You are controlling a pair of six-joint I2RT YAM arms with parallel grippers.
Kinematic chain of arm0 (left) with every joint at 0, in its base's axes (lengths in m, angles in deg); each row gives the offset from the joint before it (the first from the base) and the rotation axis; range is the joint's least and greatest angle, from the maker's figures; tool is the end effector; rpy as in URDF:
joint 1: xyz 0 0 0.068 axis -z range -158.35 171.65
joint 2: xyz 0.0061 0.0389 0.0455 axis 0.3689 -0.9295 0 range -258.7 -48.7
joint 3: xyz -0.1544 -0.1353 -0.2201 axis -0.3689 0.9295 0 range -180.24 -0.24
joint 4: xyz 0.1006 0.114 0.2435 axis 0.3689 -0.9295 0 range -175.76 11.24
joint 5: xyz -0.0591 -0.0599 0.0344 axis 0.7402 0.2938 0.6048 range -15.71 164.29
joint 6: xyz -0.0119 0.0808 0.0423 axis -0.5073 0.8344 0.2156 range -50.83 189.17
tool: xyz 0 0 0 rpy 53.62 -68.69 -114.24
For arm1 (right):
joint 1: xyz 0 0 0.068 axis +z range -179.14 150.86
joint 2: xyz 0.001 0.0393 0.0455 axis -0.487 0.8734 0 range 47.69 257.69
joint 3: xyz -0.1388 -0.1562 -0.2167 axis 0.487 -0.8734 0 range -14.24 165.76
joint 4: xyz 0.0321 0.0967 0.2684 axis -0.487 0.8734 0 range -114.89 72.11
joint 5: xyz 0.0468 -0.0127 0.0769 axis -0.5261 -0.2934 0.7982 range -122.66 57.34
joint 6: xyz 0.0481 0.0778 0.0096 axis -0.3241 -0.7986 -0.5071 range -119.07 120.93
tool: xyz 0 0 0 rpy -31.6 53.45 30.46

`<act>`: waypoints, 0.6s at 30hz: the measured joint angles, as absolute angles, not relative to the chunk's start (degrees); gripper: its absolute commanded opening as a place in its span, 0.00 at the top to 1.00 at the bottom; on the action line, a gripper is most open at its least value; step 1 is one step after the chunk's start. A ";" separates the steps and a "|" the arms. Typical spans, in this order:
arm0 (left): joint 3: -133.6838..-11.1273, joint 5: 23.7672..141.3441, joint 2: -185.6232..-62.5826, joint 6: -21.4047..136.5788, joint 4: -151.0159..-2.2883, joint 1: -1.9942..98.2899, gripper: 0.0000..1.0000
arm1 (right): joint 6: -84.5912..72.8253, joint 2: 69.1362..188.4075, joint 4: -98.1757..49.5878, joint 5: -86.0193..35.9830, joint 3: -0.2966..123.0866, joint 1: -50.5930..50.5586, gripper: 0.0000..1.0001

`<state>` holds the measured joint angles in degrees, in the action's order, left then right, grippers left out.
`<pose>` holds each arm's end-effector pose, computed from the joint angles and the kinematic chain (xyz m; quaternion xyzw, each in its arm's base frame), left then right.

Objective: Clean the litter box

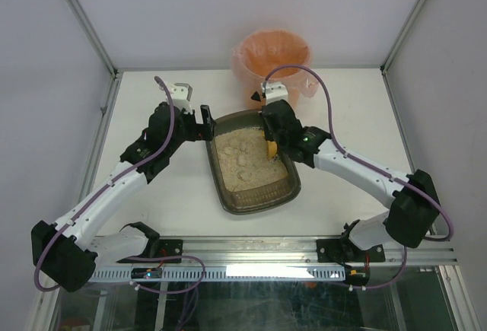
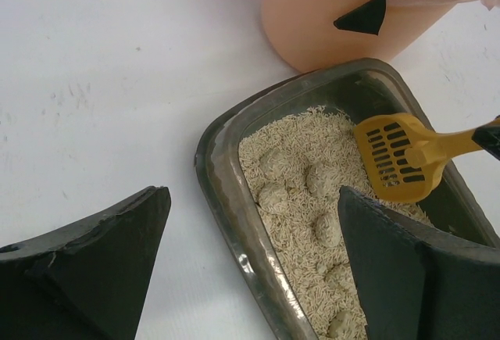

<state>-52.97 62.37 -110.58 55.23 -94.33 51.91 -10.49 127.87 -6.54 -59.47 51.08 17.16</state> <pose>0.2684 -0.1368 0.3232 0.0635 0.8370 -0.1207 0.5299 0.2841 0.2432 0.3096 -0.1513 0.8494 0.0446 0.5036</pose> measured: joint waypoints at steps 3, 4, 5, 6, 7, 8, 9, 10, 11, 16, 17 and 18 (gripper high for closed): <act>-52.84 62.33 -110.39 55.21 -94.77 51.91 0.06 | -9.83 130.82 -6.61 -63.01 52.83 18.47 1.00; -52.75 62.28 -110.21 55.21 -94.98 51.91 0.07 | -9.83 131.44 -6.80 -63.75 53.13 18.78 1.00; -52.70 62.17 -110.04 55.21 -95.29 51.91 0.06 | -9.92 131.65 -6.85 -63.99 53.35 18.89 1.00; -52.68 61.93 -109.75 55.21 -95.51 51.89 0.06 | -10.10 131.72 -6.85 -64.10 53.42 18.93 1.00; -52.68 61.74 -109.51 55.21 -95.57 51.89 0.07 | -10.47 131.72 -6.85 -64.17 53.42 18.93 1.00; -52.68 61.30 -109.21 55.21 -95.62 51.89 0.06 | -10.84 131.72 -6.85 -64.12 53.42 18.89 1.00; -52.66 61.02 -108.90 55.21 -95.64 51.91 0.07 | -11.34 131.72 -6.87 -63.95 53.42 18.78 1.00; -52.66 60.86 -108.64 55.19 -95.62 51.89 0.07 | -11.93 131.72 -6.91 -63.60 53.42 18.58 1.00; -52.66 60.82 -108.42 55.19 -95.62 51.89 0.07 | -12.54 131.72 -7.04 -63.16 53.42 18.23 1.00; -52.44 60.84 -108.11 55.17 -95.77 51.89 0.07 | -16.65 131.72 -8.97 -58.66 52.96 15.32 1.00; -52.40 60.84 -108.11 55.17 -95.82 51.89 0.07 | -17.26 131.63 -9.38 -58.02 52.65 14.69 1.00; -52.35 60.84 -108.05 55.17 -95.88 51.89 0.07 | -18.14 131.48 -10.32 -57.06 52.04 14.03 1.00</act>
<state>-52.35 60.84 -108.05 55.17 -95.88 51.89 -18.14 131.48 -10.32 -57.06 52.04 14.03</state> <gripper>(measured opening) 0.935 0.228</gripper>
